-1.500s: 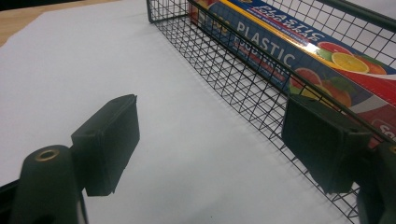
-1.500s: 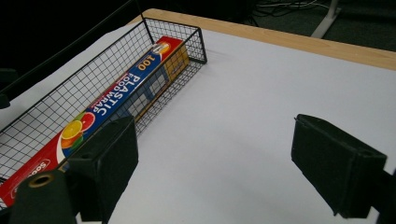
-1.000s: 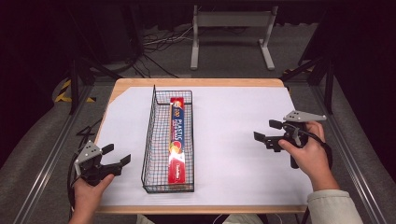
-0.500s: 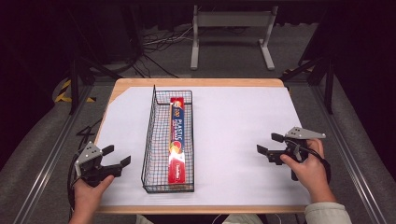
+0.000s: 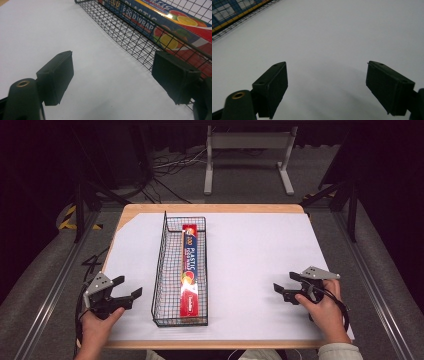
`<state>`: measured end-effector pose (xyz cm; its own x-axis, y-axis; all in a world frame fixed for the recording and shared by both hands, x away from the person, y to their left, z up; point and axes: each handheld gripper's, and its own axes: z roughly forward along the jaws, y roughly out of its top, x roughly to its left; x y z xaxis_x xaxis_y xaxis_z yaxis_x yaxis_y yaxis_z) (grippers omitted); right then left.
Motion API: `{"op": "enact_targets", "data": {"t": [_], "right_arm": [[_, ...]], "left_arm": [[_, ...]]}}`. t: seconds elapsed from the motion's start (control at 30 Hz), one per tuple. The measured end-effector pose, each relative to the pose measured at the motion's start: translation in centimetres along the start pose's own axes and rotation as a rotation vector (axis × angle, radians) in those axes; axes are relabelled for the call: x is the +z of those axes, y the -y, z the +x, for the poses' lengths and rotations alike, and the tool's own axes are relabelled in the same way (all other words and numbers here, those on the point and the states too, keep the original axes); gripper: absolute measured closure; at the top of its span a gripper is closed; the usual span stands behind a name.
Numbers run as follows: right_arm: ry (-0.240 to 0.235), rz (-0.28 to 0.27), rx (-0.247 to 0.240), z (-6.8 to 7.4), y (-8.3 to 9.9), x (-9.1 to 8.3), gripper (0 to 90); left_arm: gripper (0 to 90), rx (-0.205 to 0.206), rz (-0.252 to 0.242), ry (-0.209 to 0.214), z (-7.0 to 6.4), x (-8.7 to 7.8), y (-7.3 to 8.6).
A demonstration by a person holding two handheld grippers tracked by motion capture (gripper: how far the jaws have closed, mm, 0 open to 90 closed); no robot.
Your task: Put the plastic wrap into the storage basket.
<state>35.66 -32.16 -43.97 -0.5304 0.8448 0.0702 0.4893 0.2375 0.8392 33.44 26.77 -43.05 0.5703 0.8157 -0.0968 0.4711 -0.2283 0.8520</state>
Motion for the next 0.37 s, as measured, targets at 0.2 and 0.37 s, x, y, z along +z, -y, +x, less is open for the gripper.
{"op": "enact_targets", "data": {"t": [0.2, 0.37], "right_arm": [[0.017, 0.0, 0.006, 0.2, 0.11, 0.27, 19.3], [0.009, -0.034, 0.003, 0.48, -0.09, -0.2, 18.8]], "left_arm": [[18.6, 0.0, 0.007, 0.001, 0.01, 0.17, 0.01], [18.5, -0.018, 0.006, 0.002, 0.31, 0.24, 0.18]]}}
